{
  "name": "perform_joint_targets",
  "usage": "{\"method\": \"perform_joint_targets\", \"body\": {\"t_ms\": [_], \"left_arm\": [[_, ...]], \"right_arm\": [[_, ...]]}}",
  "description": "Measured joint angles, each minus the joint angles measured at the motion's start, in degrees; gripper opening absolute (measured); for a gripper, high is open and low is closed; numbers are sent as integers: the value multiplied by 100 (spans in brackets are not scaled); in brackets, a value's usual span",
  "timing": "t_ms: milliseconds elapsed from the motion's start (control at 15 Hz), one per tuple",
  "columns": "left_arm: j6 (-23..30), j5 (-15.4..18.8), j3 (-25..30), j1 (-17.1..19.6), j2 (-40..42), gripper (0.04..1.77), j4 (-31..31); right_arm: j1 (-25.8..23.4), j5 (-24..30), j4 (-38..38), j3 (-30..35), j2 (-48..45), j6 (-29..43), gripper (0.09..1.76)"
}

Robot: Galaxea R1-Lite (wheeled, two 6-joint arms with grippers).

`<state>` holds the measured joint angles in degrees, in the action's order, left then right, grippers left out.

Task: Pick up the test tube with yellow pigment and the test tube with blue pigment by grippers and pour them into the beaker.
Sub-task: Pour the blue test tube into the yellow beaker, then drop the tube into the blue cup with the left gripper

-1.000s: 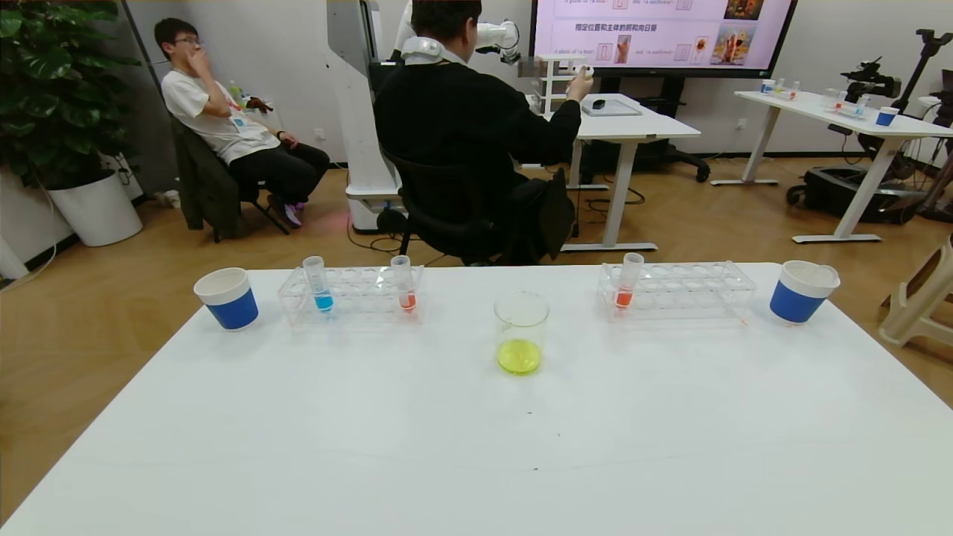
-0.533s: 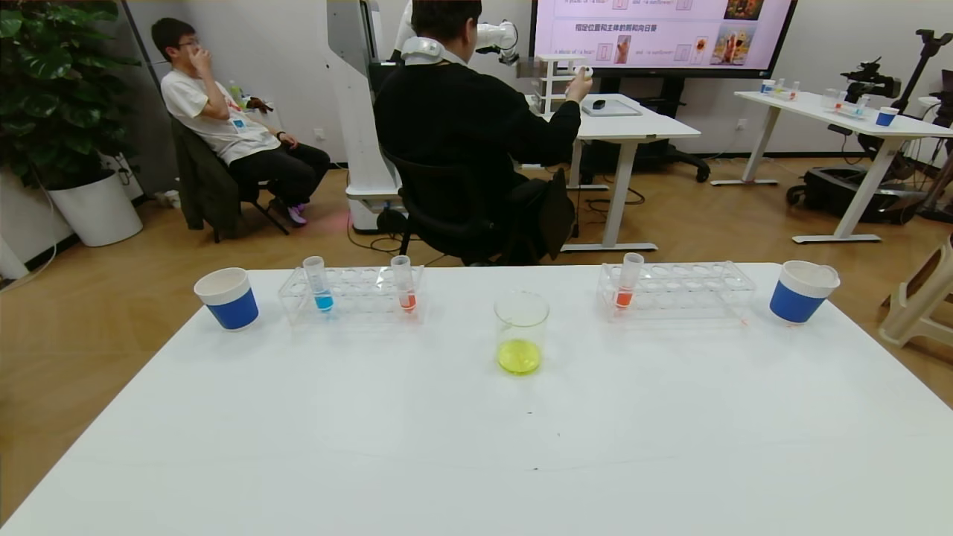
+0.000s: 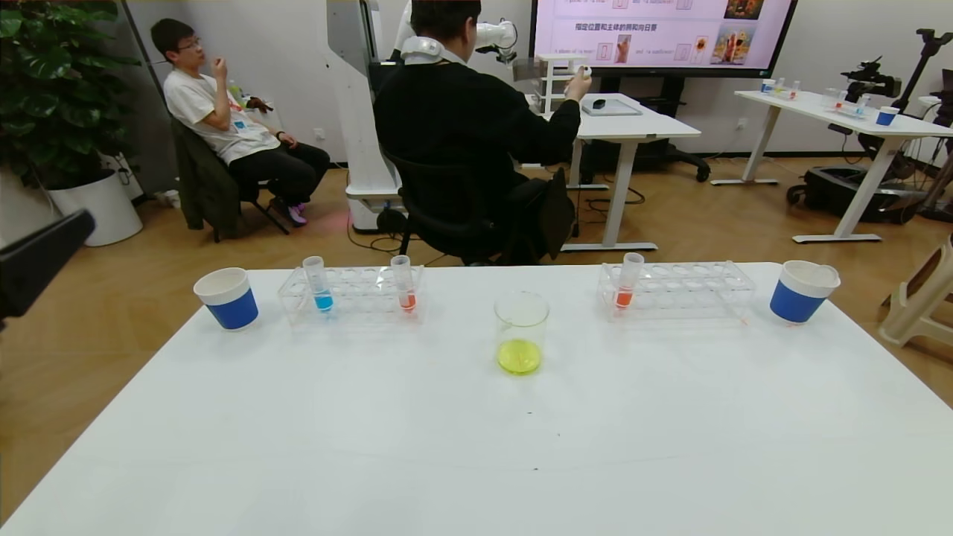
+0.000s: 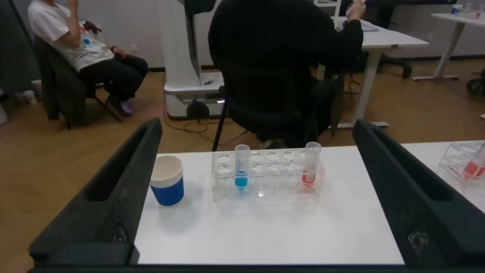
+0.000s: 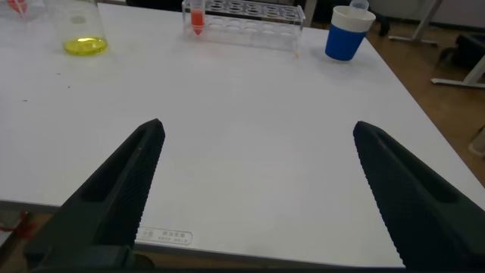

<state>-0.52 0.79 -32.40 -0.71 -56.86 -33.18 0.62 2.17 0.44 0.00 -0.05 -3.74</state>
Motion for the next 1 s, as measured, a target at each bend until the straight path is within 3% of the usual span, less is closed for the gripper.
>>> {"method": "perform_joint_targets", "body": {"t_ms": [600, 733, 1000], "left_arm": [[6, -167, -100, -9, -4734, 175, -4653], [6, -224, -100, -30, -5555, 175, -5185], [17, -250, -152, -87, -6559, 175, -5480]], "right_arm": [[-2, 0, 0, 0, 0, 0, 174], [0, 0, 0, 0, 0, 0, 174], [-2, 0, 0, 0, 0, 0, 174]]}}
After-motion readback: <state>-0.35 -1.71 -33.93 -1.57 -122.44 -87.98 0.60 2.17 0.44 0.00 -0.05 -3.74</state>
